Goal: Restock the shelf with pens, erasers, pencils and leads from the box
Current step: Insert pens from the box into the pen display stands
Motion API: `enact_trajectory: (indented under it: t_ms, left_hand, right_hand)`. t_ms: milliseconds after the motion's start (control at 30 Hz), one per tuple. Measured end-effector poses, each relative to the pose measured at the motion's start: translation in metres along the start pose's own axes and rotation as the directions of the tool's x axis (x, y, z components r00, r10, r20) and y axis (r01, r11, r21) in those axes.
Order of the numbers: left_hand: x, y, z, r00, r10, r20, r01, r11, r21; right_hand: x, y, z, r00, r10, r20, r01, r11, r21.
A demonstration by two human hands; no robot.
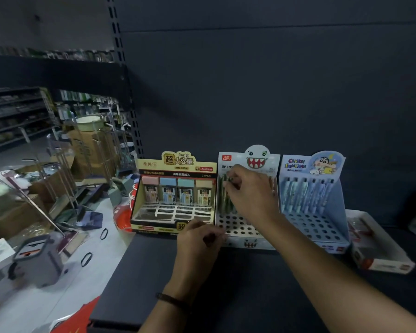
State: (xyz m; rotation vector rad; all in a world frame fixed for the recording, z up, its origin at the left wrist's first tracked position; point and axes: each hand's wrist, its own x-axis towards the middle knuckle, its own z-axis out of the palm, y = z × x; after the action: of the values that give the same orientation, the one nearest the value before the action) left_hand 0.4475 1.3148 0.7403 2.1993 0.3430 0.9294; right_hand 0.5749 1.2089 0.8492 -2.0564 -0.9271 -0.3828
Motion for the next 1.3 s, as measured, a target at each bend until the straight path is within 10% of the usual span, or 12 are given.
enact_trajectory:
  t_ms: [433,700,933,1100,1300]
  left_hand:
    - [-0.002,0.005,-0.004,1.000,-0.009,0.019,0.009,1.000,-0.027]
    - [-0.034,0.098,0.015,0.906,0.297,0.302,-0.322,0.946,0.036]
    - [-0.155,0.229,0.124,0.640,0.409,0.651,-0.538,0.843,0.000]
    - [-0.286,0.316,0.219,0.396,0.403,0.825,-0.567,0.814,-0.125]
    - [-0.477,0.405,0.319,-0.098,0.339,0.936,-0.619,0.715,-0.324]
  right_hand:
    - [-0.026,-0.015,-0.023,0.993,0.099,0.063,-0.088,0.985,-0.149]
    - [-0.151,0.027,-0.122,0.926,0.378,0.016,-0.369,0.911,-0.187]
    - [-0.344,0.103,-0.253,0.768,0.636,-0.078,-0.632,0.733,-0.250]
    - [-0.551,0.148,-0.379,0.453,0.822,-0.346,-0.891,0.408,-0.197]
    - [-0.785,0.148,-0.463,0.063,0.941,-0.333,-0.996,0.039,-0.078]
